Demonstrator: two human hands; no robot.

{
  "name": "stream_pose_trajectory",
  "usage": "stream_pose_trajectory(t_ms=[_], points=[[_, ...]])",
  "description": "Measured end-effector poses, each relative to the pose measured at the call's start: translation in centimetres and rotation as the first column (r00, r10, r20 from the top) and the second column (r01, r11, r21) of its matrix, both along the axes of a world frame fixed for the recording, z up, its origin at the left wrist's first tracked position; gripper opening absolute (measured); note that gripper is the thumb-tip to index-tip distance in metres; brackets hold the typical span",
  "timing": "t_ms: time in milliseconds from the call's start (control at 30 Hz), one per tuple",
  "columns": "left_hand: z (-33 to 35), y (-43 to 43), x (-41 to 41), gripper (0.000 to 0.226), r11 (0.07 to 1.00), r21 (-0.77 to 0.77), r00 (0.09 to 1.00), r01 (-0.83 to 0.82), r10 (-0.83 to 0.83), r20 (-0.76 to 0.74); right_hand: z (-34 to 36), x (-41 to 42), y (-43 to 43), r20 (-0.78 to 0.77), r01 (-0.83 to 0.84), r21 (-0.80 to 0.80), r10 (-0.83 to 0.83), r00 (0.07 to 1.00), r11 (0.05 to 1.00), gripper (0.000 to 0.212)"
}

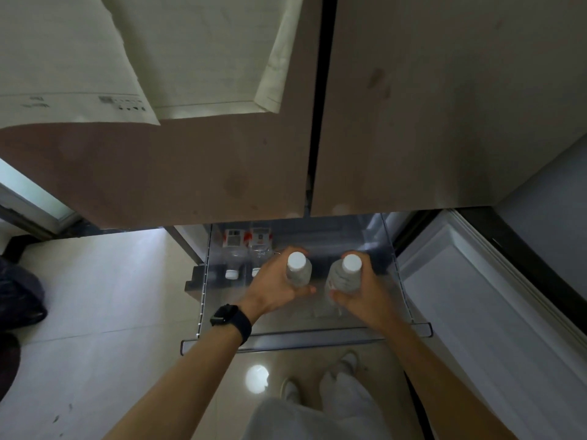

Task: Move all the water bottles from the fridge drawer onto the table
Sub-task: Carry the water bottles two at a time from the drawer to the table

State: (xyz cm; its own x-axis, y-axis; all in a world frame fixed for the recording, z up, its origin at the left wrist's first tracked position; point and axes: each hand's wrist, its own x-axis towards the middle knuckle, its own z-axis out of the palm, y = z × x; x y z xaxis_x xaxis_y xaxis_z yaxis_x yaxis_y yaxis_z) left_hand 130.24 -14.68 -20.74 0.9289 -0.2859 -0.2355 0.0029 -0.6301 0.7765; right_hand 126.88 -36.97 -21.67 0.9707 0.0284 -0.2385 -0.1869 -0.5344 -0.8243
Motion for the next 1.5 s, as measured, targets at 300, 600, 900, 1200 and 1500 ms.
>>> stream_pose_trajectory(t_ms=[300,600,900,1200,1500], points=[[0.3,-2.3,-0.4,0.054,0.994,0.104,0.996,-0.030,0.022,0.082,-0.2,1.1,0.7,0.009,0.007,-0.110,-0.006,1.000,0.994,0.051],[8.6,-0.8,-6.9,0.054,0.929,-0.178,0.866,-0.323,0.366,0.340,8.0,-3.7,0.0,0.216,0.051,0.038,-0.058,0.975,0.998,0.062],[15.1,5.4,-25.1,0.057,0.701,-0.210,0.538,-0.681,0.674,0.506,15.3,-14.1,4.0,0.375,-0.311,0.147,0.238,0.896,0.939,0.062],[14.3,11.0,-50.4,0.055,0.341,-0.106,0.263,-0.934,0.858,0.440,14.6,-29.2,15.7,0.319,-0.746,0.007,0.706,0.632,0.666,0.060],[14.6,13.4,-78.6,0.059,-0.090,-0.098,-0.122,-0.991,0.911,0.394,15.4,-51.7,28.3,0.339,-0.972,-0.075,0.922,0.187,0.224,0.063]])
